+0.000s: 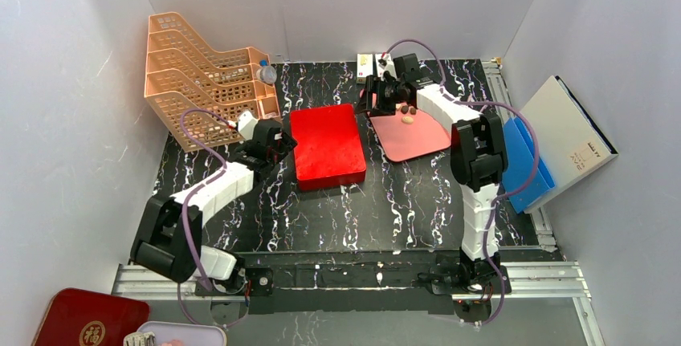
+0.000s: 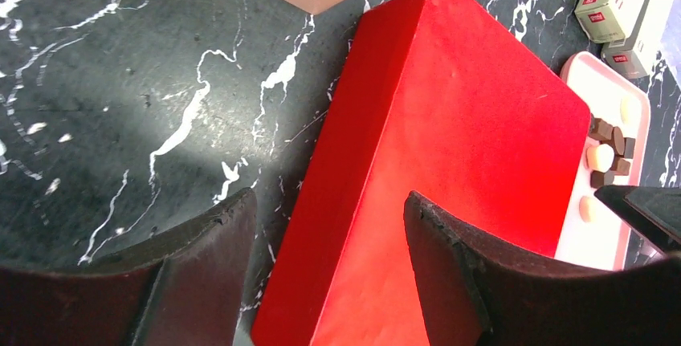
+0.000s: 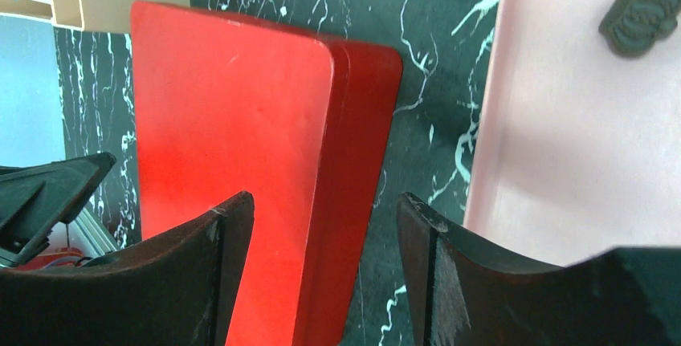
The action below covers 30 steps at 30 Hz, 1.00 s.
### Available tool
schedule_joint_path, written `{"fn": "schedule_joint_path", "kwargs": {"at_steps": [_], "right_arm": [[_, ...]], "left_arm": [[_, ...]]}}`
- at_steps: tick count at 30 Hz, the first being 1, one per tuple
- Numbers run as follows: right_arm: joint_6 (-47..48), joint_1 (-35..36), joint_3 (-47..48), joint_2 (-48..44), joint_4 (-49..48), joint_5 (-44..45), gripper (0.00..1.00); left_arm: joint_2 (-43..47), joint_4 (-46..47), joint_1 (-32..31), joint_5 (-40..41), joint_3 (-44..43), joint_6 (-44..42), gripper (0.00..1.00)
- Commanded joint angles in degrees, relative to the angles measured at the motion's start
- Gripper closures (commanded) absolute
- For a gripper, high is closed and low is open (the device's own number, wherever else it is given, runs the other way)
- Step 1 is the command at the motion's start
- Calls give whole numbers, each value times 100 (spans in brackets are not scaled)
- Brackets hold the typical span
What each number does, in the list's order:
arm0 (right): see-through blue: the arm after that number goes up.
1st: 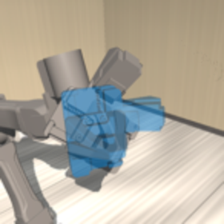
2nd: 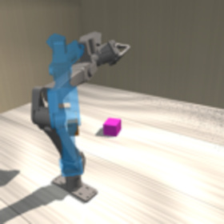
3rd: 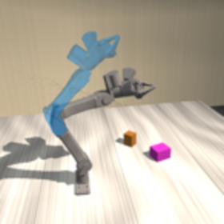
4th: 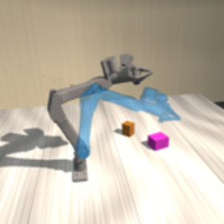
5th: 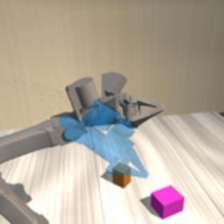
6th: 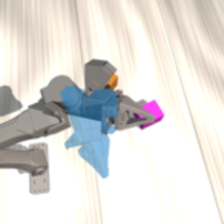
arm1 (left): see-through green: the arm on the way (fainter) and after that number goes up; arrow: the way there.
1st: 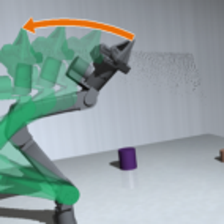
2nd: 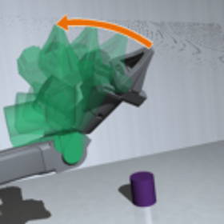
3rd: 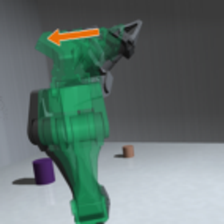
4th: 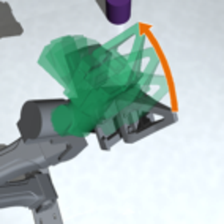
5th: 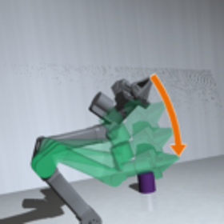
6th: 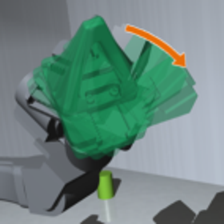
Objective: Pack the chocolate
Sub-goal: Close the box lid on the packing box.
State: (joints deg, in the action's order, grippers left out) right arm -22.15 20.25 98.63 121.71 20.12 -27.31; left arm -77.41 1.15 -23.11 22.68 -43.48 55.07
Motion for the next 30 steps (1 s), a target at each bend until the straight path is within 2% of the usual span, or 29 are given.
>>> {"fn": "schedule_joint_path", "kwargs": {"at_steps": [1, 15, 23, 30], "right_arm": [[106, 3, 481, 331, 133, -219, 27], [106, 142, 863, 955, 154, -356, 29], [106, 231, 759, 1017, 161, -371, 35], [22, 264, 178, 811, -119, -380, 43]], "left_arm": [[-341, 679, 139, -379, -9, -26, 35], [-1335, 1603, 262, -1203, -218, -22, 36], [-1758, 1581, 263, -1632, -598, -248, 40], [-2032, 1393, 262, -2049, -976, -642, 41]]}}
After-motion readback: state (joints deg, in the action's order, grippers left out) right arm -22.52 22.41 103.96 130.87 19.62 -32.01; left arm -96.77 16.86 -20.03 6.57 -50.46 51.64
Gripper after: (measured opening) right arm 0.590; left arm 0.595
